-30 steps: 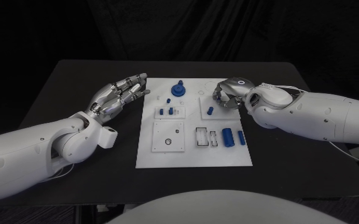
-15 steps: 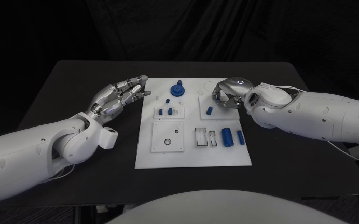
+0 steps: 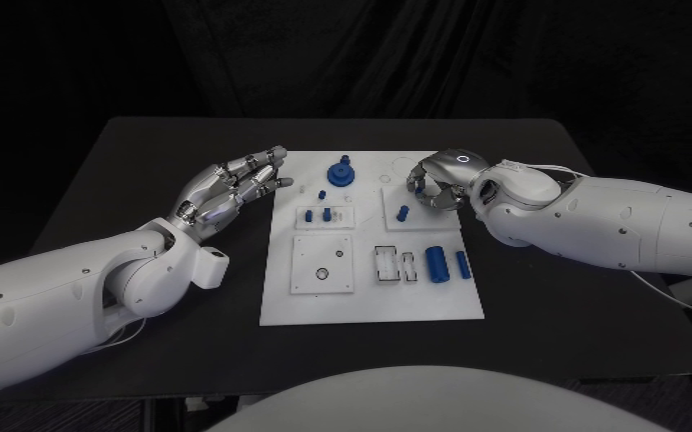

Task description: Assemble the parts on the task board

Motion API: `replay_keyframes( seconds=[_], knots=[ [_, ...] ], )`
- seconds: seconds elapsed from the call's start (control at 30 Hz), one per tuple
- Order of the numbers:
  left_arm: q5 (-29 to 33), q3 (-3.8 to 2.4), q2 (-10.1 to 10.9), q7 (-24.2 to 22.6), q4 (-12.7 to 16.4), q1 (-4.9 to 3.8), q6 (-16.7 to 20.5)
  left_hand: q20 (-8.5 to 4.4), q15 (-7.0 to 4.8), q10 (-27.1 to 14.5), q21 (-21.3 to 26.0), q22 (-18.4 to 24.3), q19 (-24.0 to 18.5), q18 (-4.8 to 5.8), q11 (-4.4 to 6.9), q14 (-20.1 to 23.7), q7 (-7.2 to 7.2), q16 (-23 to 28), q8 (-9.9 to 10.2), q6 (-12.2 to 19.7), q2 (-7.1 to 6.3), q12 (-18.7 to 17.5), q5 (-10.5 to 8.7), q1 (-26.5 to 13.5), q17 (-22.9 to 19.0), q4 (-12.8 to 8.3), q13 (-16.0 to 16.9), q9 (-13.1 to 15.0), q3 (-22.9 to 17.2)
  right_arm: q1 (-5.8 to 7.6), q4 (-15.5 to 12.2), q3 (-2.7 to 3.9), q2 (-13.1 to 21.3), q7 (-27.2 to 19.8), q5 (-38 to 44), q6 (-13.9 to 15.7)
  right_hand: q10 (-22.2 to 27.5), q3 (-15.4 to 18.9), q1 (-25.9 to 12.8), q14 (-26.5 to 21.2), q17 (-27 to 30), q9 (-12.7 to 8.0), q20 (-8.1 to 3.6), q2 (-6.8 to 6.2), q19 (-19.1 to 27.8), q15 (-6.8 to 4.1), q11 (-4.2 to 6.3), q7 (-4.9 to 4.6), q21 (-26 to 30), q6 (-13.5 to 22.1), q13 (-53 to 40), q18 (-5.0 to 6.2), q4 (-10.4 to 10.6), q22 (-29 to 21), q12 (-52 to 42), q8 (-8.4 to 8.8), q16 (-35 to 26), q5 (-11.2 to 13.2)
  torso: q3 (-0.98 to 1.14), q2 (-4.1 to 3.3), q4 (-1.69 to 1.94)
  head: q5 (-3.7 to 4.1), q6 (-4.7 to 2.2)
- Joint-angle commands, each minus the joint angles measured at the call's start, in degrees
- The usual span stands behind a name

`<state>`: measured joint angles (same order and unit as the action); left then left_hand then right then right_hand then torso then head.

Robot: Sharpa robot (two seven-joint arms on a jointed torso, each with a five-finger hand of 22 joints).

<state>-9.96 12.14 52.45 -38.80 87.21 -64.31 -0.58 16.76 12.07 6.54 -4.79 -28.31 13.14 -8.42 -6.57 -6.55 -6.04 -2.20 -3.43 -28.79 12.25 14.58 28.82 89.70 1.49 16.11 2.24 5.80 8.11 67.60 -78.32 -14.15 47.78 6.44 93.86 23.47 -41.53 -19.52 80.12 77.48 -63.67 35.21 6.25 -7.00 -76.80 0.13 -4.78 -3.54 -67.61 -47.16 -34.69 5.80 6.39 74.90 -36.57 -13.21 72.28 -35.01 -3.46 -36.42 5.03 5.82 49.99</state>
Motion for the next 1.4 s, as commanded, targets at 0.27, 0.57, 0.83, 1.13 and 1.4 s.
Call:
replay_keyframes(
  seconds=[0.27, 0.57, 0.83, 1.13, 1.4],
  knots=[
    [0.4, -0.06, -0.3, -1.7, 0.0, 0.29, -1.1, -0.05, 0.34, -0.1, -0.5, -0.4, 1.2, -0.27, -0.43, -1.3, -0.39, -0.8, -0.3, -0.6, -0.05, 0.5, 0.72, 1.0, 0.2, -0.5, 0.1, -0.1, -0.1, -0.36, 0.1, -0.02, 0.0, 0.2, -0.7, 0.3, -1.8, 0.2, 0.0, 1.2, 0.1, 3.9, -0.03, 0.84, -1.1, -0.14, 0.23, -1.19, -0.2, -0.1, 0.6, -0.86, -1.1, 8.4, 0.1, -4.51, -0.1, -0.2, 0.06, 0.01, 0.08, 0.1, 0.01],
    [0.4, -0.06, -0.5, -1.4, 0.0, 0.59, -1.1, -0.06, 0.57, 0.0, -0.7, -0.6, 1.8, 0.0, -0.59, -1.7, -0.45, -1.0, -0.3, -0.7, -0.07, 0.7, 1.02, 1.2, 0.2, -0.5, 0.1, -0.1, -0.2, -0.37, 0.1, -0.02, 0.2, -0.2, -1.3, 1.4, -3.3, 0.2, 0.3, 1.7, 0.0, 7.6, -0.46, 1.72, -1.6, -0.62, 0.9, -2.15, -0.6, 0.6, 0.7, -0.94, -2.0, 8.7, -0.7, -9.08, 0.2, -0.1, 0.09, 0.02, 0.0, 0.02, 0.01],
    [0.4, -0.06, -0.5, -1.2, 0.0, 1.17, -1.1, -0.05, 0.7, 0.1, -0.9, -0.8, 2.1, 0.13, -0.67, -1.9, -0.49, -1.1, -0.3, -0.6, -0.03, 0.8, 1.13, 1.3, 0.3, -0.5, 0.1, -0.2, -0.3, -0.37, 0.0, -0.02, 0.3, -0.8, -1.3, 3.8, -4.7, -0.1, 1.1, 1.4, 0.5, 9.4, -1.74, 2.38, -1.6, -2.18, 1.93, -2.68, -0.4, 0.7, 0.6, -0.88, -2.6, 8.7, -1.7, -11.84, -0.2, 0.6, 0.12, 0.03, 0.05, 0.16, 0.01],
    [0.4, -0.06, -0.4, -1.0, 0.0, 1.54, -1.0, -0.05, 0.82, 0.1, -0.9, -0.8, 2.3, 0.25, -0.71, -2.0, -0.52, -1.2, -0.3, -0.7, 0.08, 0.8, 1.21, 1.4, 0.3, -0.6, 0.1, -0.2, -0.5, -0.3, -0.9, 0.0, 1.2, -0.8, -1.4, 5.3, -5.2, -0.2, 1.3, 1.5, 0.4, 9.5, -1.97, 2.5, -1.7, -2.36, 2.06, -2.71, -0.6, 0.9, 0.5, -0.95, -2.8, 8.8, -1.9, -12.05, -0.1, 0.9, 0.09, 0.03, 0.05, -0.25, 0.01],
    [0.4, -0.06, -0.7, -0.7, 0.0, 1.63, -0.9, -0.05, 0.84, 0.1, -1.0, -0.8, 2.4, 0.3, -0.72, -2.0, -0.55, -1.2, -0.3, -0.8, 0.15, 0.9, 1.22, 1.5, 0.3, -0.6, 0.1, -0.2, -0.6, 1.84, -3.2, 0.02, 2.7, -0.1, -1.4, 4.3, -5.3, -0.3, 1.4, 1.1, 1.3, 9.5, -2.07, 2.46, -1.3, -2.39, 2.06, -2.74, 0.1, 1.3, 0.6, -0.82, -2.9, 8.6, -2.0, -12.03, -0.7, 1.1, 0.09, 0.0, 0.14, -0.42, 0.01]
  ],
)
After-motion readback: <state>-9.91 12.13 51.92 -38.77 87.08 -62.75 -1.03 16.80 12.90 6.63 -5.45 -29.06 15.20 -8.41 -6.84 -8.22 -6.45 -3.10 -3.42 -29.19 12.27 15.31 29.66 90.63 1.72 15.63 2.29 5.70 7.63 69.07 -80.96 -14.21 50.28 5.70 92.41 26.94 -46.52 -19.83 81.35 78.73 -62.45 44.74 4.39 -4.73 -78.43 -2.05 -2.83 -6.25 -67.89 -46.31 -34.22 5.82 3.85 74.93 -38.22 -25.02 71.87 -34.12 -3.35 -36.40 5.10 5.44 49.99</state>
